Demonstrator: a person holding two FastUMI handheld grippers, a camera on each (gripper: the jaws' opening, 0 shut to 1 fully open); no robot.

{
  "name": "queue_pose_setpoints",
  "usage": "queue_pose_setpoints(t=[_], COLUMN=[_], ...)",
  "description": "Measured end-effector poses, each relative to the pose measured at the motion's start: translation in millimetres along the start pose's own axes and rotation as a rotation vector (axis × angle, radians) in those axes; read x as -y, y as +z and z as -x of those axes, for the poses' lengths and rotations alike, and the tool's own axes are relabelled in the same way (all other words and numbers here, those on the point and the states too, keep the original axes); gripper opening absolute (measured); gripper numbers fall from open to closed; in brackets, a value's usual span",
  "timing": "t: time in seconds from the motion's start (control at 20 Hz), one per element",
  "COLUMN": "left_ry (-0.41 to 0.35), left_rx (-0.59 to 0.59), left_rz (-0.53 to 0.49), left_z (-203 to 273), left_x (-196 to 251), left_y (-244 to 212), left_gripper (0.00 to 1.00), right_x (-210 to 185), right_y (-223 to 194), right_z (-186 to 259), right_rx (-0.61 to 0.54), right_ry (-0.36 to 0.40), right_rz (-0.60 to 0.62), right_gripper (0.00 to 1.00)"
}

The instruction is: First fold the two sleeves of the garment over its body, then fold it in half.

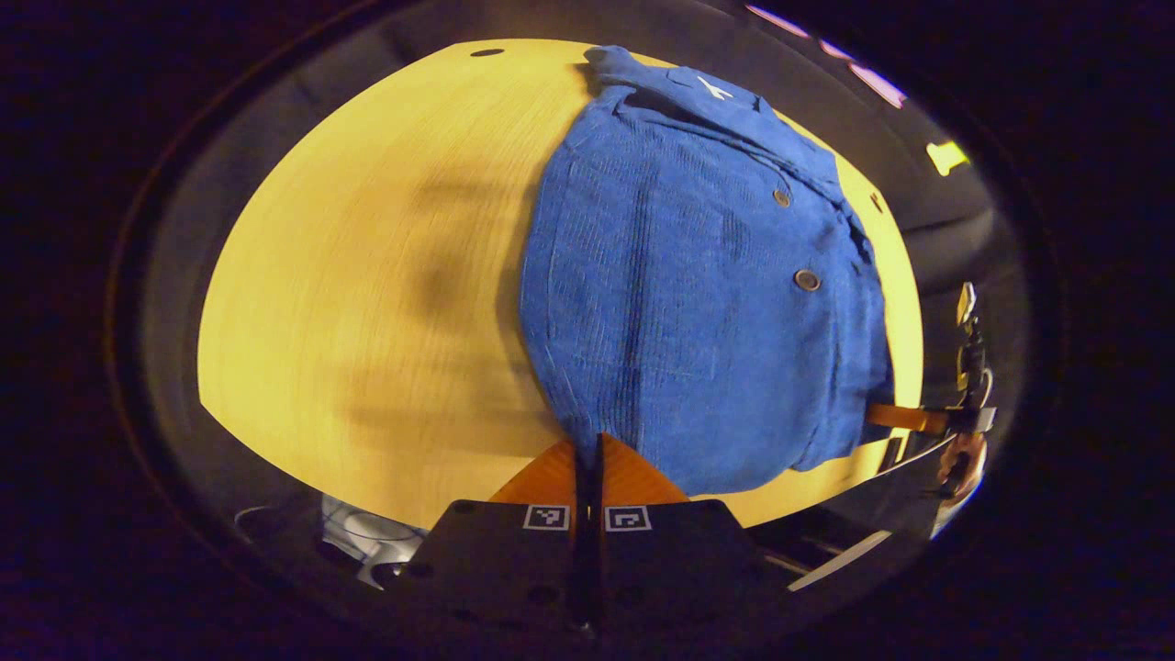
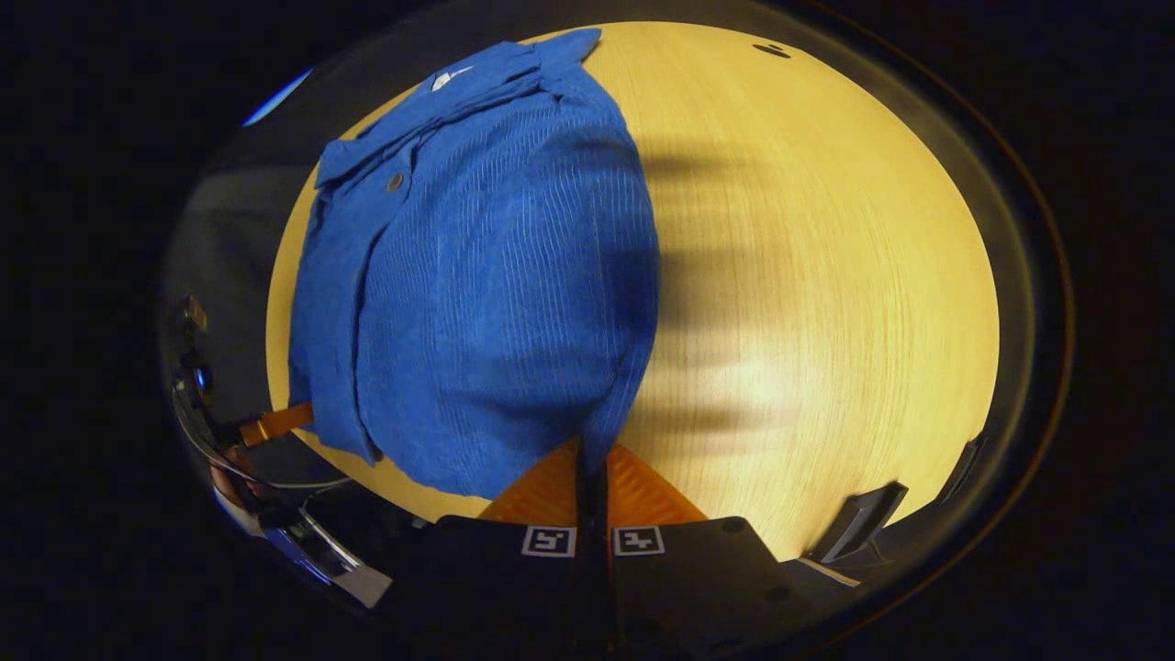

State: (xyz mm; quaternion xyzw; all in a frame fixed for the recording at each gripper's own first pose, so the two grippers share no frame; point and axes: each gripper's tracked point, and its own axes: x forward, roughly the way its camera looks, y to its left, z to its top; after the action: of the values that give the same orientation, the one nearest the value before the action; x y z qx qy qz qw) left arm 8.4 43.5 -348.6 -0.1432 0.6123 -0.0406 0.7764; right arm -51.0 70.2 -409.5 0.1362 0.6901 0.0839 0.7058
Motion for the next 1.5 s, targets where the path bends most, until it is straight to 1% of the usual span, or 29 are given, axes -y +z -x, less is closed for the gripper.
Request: queue_pose_setpoints(t=[0.05, 0.15, 0.25, 0.35, 0.4, 0.5, 0.7, 0.8, 0.95, 1.1, 1.15, 1.25, 1.3, 1.35, 1.4, 1.5], left_ry=[-0.002, -0.006, -0.036, -0.050, -0.061, -0.080, -0.108, -0.086, -0.015, 0.034, 0.014, -0.040, -0.057, -0.038, -0.001, 0.074], left_rx=[0.018, 0.032, 0.049, 0.055, 0.061, 0.080, 0.140, 0.160, 0.159, 0.188, 0.200, 0.241, 0.268, 0.285, 0.288, 0.249], left_rz=[0.002, 0.003, 0.031, 0.013, -0.014, -0.071, -0.121, -0.148, -0.188, -0.218, -0.203, -0.110, -0.094, -0.109, -0.128, -0.131], left_z=[7, 25, 43, 56, 63, 78, 115, 128, 134, 120, 115, 103, 98, 93, 81, 49], left_x=[-3, 0, 13, 26, 34, 46, 58, 53, 46, 45, 51, 68, 75, 69, 64, 47], left_y=[10, 20, 34, 54, 68, 99, 173, 207, 257, 312, 331, 376, 397, 412, 427, 446], left_gripper=[0.00, 0.00, 0.00, 0.00, 0.00, 0.00, 0.00, 0.00, 0.00, 0.00, 0.00, 0.00, 0.00, 0.00, 0.00, 0.00], right_x=[-5, -14, -27, -40, -45, -50, -78, -81, -96, -102, -100, -96, -91, -86, -84, -84], right_y=[6, 28, 51, 73, 87, 117, 176, 211, 258, 326, 349, 395, 417, 436, 454, 479], right_z=[10, 29, 48, 65, 72, 88, 132, 150, 161, 152, 144, 128, 120, 111, 102, 75], right_rx=[0.009, 0.042, 0.074, 0.096, 0.121, 0.177, 0.301, 0.357, 0.396, 0.432, 0.446, 0.453, 0.475, 0.493, 0.504, 0.492], right_ry=[0.021, 0.047, 0.079, 0.114, 0.120, 0.099, 0.096, 0.063, 0.073, 0.069, 0.061, 0.042, 0.010, -0.016, -0.030, -0.034], right_rz=[-0.012, 0.012, 0.039, 0.053, 0.064, 0.087, 0.059, 0.081, 0.070, 0.063, 0.056, 0.041, 0.051, 0.066, 0.071, 0.060], right_gripper=[0.01, 0.01, 0.01, 0.01, 0.01, 0.01, 0.01, 0.01, 0.01, 0.01, 0.00, 0.01, 0.01, 0.01, 0.00, 0.00])
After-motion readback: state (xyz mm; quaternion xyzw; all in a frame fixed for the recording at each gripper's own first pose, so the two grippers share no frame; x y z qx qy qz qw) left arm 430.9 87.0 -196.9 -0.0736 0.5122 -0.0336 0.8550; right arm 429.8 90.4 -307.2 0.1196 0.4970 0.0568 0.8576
